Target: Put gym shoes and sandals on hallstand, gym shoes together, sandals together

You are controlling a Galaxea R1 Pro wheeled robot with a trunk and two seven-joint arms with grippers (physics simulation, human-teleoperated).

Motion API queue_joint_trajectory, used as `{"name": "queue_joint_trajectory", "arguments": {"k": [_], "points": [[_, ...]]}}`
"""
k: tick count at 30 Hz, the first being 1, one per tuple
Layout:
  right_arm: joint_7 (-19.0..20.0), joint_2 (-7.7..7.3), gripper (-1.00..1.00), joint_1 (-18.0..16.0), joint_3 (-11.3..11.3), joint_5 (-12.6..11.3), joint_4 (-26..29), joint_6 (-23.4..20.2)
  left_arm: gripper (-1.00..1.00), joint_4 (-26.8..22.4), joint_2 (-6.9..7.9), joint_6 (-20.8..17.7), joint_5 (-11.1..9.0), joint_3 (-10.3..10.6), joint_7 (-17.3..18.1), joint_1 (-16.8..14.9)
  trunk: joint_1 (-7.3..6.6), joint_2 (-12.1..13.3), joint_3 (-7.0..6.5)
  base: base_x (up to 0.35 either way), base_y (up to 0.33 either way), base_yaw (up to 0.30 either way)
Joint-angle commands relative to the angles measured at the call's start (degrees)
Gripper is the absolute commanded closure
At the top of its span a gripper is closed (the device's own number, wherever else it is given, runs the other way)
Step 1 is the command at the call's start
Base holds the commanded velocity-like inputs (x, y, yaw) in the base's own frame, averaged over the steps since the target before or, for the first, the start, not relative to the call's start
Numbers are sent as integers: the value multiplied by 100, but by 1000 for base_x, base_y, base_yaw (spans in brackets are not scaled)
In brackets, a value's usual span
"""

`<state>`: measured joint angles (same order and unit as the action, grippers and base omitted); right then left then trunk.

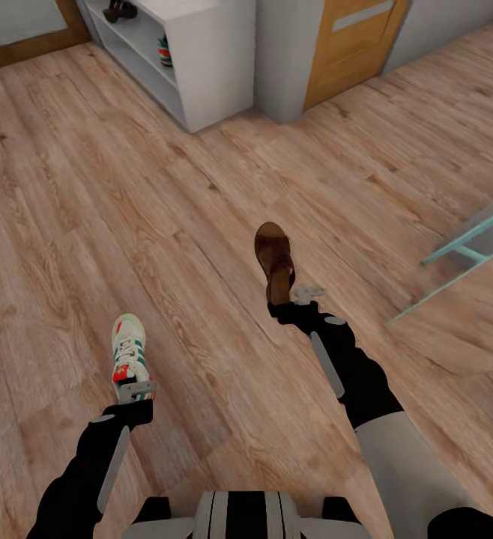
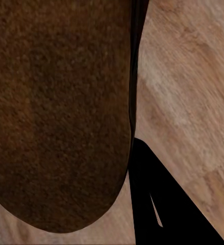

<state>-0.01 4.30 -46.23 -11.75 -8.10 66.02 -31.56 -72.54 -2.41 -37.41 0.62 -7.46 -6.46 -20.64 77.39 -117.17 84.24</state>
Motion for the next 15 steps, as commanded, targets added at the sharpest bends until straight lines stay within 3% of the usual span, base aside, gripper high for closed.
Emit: {"name": "queue_joint_trajectory", "arguments": {"k": [1, 10, 15], "points": [[-21, 0, 100, 0, -2, -25, 0, 1, 100, 1, -2, -3, 26, 0, 18, 1, 0, 0, 4, 336, 0, 276], [-31, 0, 100, 0, -2, -34, 0, 1, 100, 2, 0, -3, 26, -2, 14, 1, 0, 0, -1, 336, 0, 281], [-31, 0, 100, 0, -2, -34, 0, 1, 100, 2, -2, -3, 26, -3, 13, 1, 0, 0, -22, 329, 101, 278]]}}
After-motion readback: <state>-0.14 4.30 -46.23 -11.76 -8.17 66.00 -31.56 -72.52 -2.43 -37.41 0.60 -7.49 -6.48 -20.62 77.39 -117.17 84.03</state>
